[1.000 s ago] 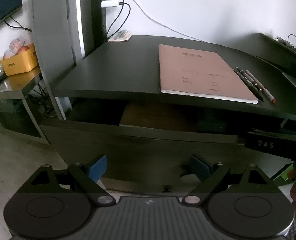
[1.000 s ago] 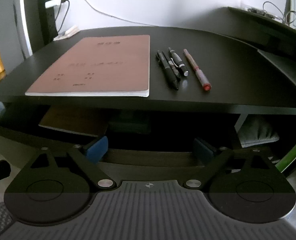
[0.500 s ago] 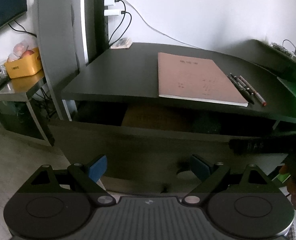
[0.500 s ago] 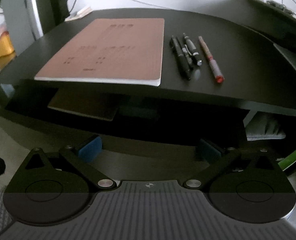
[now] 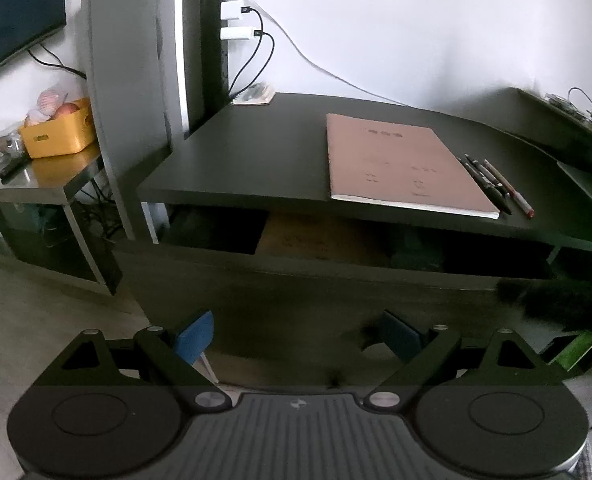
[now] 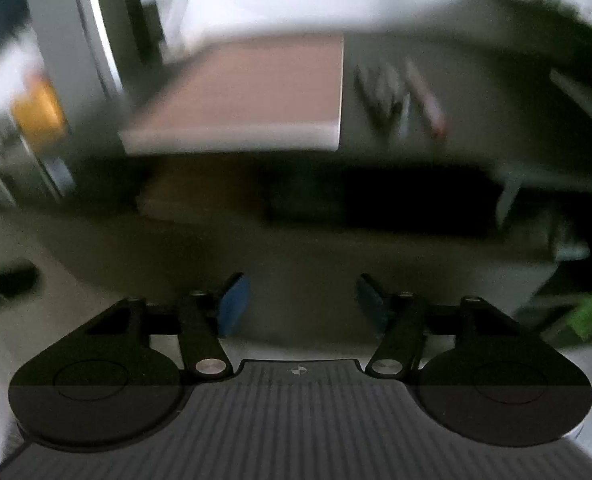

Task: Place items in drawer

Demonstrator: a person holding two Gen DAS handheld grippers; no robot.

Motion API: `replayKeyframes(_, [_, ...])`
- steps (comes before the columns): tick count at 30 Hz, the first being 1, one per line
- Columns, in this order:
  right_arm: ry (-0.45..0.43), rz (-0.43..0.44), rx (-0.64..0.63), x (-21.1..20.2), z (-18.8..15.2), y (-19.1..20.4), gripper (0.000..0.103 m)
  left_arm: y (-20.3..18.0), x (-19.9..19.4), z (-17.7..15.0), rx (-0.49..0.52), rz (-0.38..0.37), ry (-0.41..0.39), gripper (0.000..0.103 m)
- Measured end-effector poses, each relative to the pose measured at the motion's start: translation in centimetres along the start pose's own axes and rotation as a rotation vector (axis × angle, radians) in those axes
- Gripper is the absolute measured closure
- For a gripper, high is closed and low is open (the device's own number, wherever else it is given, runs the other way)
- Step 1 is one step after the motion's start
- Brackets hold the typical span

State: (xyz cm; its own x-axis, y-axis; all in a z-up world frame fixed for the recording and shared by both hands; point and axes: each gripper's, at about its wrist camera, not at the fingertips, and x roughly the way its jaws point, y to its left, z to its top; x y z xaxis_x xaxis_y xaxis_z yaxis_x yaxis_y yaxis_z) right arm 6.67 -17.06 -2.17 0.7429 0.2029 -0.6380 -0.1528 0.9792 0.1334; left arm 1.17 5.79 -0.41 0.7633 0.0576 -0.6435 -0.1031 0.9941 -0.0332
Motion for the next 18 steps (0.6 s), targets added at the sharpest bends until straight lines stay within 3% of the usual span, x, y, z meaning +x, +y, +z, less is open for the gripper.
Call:
replayKeyframes(4, [-0.084,-0.058,0.058,-0.6,1.4,-1.3,0.032,-0.1,0.4,-0.1,0.001,-0.008,0.013,0.012])
replayKeyframes(12, [0.044,-0.105,0.089,4.2,2.2,-1.7,0.033,0.2,1.5,-0.2,0.002,0.000,0.039,0.012])
replayKeyframes(18, [0.045,-0.130,0.049,5.0,1.6,-1.1,0.032,0.1,2.2,-0.2,0.002,0.003,0.054,0.012])
